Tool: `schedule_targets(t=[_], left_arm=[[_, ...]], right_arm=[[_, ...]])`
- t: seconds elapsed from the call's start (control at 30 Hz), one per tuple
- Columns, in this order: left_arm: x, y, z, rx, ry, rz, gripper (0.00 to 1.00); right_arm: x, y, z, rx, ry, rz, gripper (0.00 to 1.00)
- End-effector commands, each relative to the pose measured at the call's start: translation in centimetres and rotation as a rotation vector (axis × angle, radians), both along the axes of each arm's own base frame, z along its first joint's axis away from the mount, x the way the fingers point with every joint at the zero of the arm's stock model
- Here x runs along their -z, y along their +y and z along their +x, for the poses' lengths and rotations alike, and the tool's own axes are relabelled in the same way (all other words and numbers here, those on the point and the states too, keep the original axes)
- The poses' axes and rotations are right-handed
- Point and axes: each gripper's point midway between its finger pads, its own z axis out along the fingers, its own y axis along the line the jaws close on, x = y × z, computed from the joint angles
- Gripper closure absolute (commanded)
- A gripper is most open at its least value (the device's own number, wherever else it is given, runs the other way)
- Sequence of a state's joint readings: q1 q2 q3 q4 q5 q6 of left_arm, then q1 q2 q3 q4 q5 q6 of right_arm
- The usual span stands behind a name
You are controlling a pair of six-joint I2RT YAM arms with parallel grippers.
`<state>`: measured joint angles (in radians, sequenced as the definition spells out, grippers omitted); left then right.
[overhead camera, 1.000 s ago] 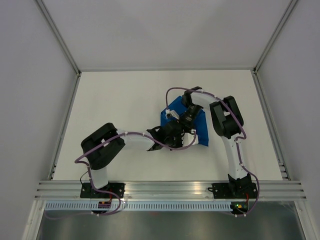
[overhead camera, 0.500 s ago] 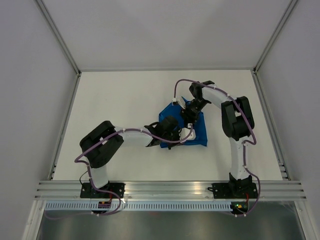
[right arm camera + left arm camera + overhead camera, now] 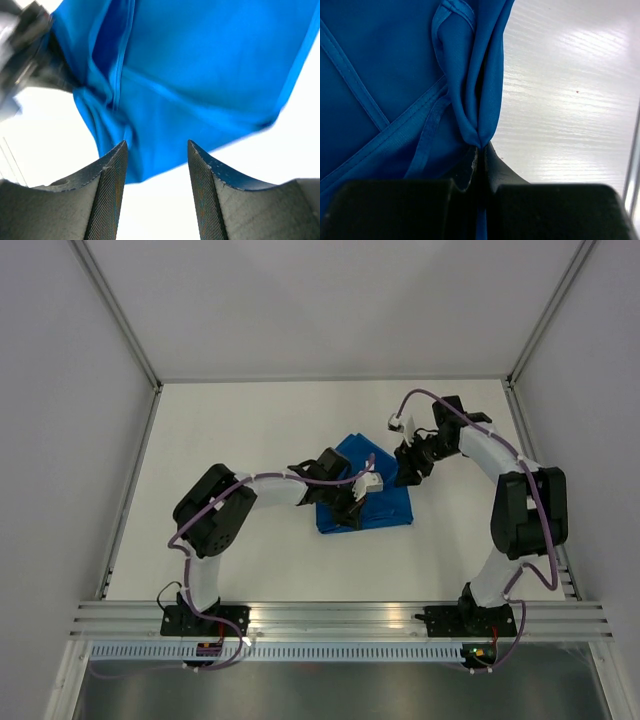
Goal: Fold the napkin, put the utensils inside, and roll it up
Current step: Roll the napkin with the utensil
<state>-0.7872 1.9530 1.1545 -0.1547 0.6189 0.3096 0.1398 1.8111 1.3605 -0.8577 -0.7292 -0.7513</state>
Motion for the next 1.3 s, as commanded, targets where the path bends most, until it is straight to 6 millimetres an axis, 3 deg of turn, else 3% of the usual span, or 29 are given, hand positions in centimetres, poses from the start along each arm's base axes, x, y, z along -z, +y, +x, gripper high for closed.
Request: schedule_targets(t=[0.0, 0.07, 0.1, 0.13, 0.17, 0.3, 0.37, 0.47, 0.5, 0.53, 0.63, 0.9, 1.27], left_arm=[[0.5, 0.8, -1.9, -0.023, 0.258, 0.002, 0.98], [0.1, 0.7, -1.7, -0.023, 0.319, -0.026, 0.98], [0.1, 0.7, -1.8, -0.028, 0.346, -0.026, 0.98], [0.3, 0.8, -1.6, -0.037, 0.384, -0.025, 0.98], [0.3, 0.8, -1.7, -0.038, 0.413, -0.030, 0.98], [0.6, 0.9, -1.5, -0.076, 0.522, -0.024, 0.98], [0.8, 1.0, -1.2, -0.094, 0.573, -0.009, 0.98], [0.9, 1.1, -0.8, -0.122, 0.626, 0.012, 0.98], [1.0, 1.1, -0.7, -0.140, 0.647, 0.020, 0.98], [0.9, 0.9, -0.3, -0.149, 0.650, 0.018, 0.98], [1.1, 0.9, -0.4, -0.160, 0.703, 0.029, 0.98], [1.9, 1.3, -0.1, -0.203, 0.791, 0.063, 0.98], [3.1, 2.1, -1.0, -0.202, 0.817, 0.087, 0.98]], right_arm=[[-2.2, 0.4, -0.2, -0.027, -0.176, 0.054, 0.43], [-1.3, 0.0, -1.6, -0.033, -0.189, 0.044, 0.43], [-2.3, -0.1, -1.6, -0.040, -0.254, 0.046, 0.43], [-1.4, -0.2, -2.8, -0.047, -0.243, 0.044, 0.43], [-2.1, -0.3, -3.2, -0.067, -0.293, 0.047, 0.42], [-2.0, -0.1, -4.6, -0.112, -0.380, 0.042, 0.41], [-0.8, 0.0, -5.9, -0.140, -0.382, 0.025, 0.41], [0.0, 0.7, -6.6, -0.172, -0.459, -0.031, 0.42], [0.0, 2.0, -6.8, -0.209, -0.497, -0.029, 0.42], [1.1, 2.3, -7.7, -0.225, -0.493, -0.041, 0.43], [1.7, 3.9, -8.6, -0.273, -0.569, -0.066, 0.43], [2.6, 6.4, -9.6, -0.372, -0.716, -0.087, 0.44], [4.4, 8.2, -10.2, -0.494, -0.755, -0.102, 0.42]])
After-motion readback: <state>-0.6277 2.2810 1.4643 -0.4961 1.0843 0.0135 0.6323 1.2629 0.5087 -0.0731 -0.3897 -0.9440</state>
